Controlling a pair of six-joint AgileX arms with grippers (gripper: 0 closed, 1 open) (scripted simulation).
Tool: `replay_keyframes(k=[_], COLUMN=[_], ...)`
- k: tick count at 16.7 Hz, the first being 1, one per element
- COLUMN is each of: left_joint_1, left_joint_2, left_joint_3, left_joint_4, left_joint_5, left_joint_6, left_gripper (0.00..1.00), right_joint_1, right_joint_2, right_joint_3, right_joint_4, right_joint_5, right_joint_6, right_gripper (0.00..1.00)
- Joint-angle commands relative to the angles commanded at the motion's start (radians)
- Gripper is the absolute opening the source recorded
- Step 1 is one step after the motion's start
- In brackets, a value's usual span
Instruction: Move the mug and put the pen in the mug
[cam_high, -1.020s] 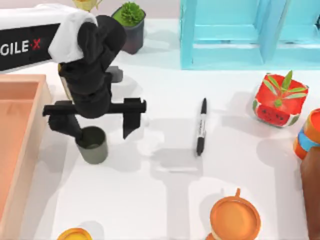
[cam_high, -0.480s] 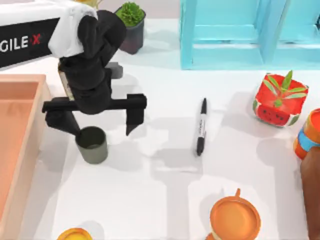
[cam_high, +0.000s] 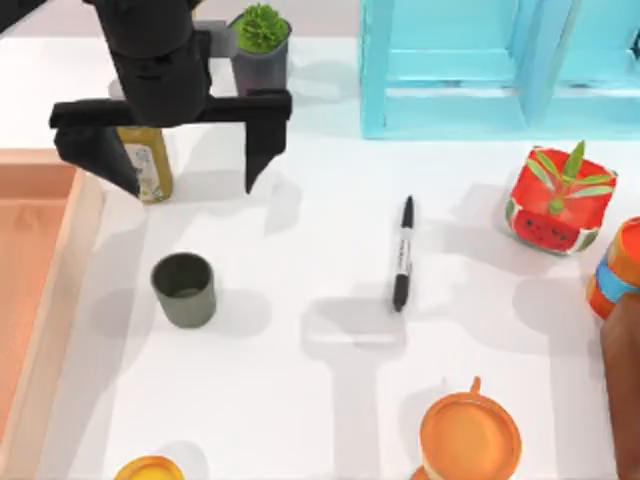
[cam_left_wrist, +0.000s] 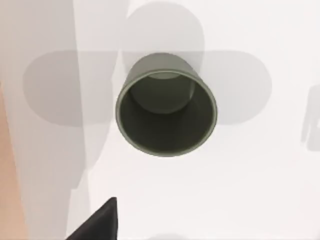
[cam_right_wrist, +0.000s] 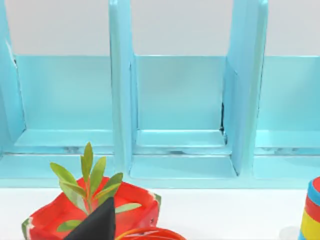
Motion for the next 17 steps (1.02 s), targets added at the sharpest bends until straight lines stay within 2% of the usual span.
replay_keyframes(k=[4,10,13,17], left_joint_1=[-0.001,-0.002,-0.04,-0.127], left_joint_2=[-0.015,0.002,0.104,0.358], left_joint_3=[0.122,0.14,0.238,0.433], left_joint_4=[-0.121,-0.12,-0.098,-0.048], left_joint_5=[-0.002,0.002,0.027,0.08], left_joint_6=[0.003,-0.002,-0.021,-0.048], left_gripper=[1.0,1.0,1.0,1.0], right_joint_1=[0.0,0.0,0.0,0.0], right_joint_2=[0.0,0.0,0.0,0.0], right_joint_3=[0.0,0.0,0.0,0.0], right_joint_4=[0.0,0.0,0.0,0.0], right_joint_5=[0.0,0.0,0.0,0.0], right_joint_6=[0.0,0.0,0.0,0.0], right_gripper=[1.0,1.0,1.0,1.0])
